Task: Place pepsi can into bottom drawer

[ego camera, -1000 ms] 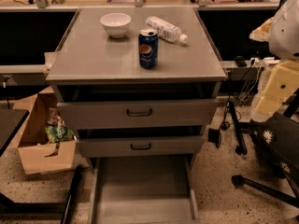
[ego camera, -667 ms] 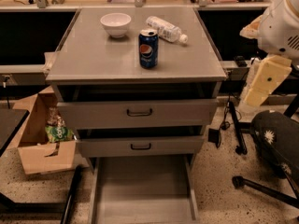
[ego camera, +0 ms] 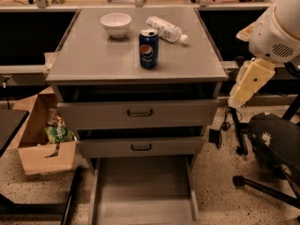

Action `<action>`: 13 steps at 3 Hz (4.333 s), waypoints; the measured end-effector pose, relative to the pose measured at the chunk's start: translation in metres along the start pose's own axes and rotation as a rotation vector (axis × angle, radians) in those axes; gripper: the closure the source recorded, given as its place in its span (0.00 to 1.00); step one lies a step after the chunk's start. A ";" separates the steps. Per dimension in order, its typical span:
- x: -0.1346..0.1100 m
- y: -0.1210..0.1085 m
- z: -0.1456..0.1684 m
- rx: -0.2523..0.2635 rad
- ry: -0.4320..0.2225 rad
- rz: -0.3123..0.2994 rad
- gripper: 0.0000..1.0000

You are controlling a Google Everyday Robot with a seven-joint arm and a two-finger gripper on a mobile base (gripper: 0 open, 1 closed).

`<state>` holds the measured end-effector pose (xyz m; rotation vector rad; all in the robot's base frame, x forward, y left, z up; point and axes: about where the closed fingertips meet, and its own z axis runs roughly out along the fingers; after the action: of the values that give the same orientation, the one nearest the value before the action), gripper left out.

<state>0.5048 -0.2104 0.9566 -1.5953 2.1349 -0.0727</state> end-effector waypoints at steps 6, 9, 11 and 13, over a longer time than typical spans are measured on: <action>-0.114 -0.143 0.050 0.126 -0.489 0.033 0.00; -0.135 -0.139 0.115 0.015 -0.629 0.063 0.00; -0.166 -0.150 0.144 -0.041 -0.754 0.106 0.00; -0.203 -0.139 0.152 -0.119 -0.831 0.097 0.00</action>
Offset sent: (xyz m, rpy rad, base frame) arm 0.0930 0.0200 0.0393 0.1115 -0.2712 -0.0406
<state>0.7329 -0.0338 0.9335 -1.2555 1.5594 0.6448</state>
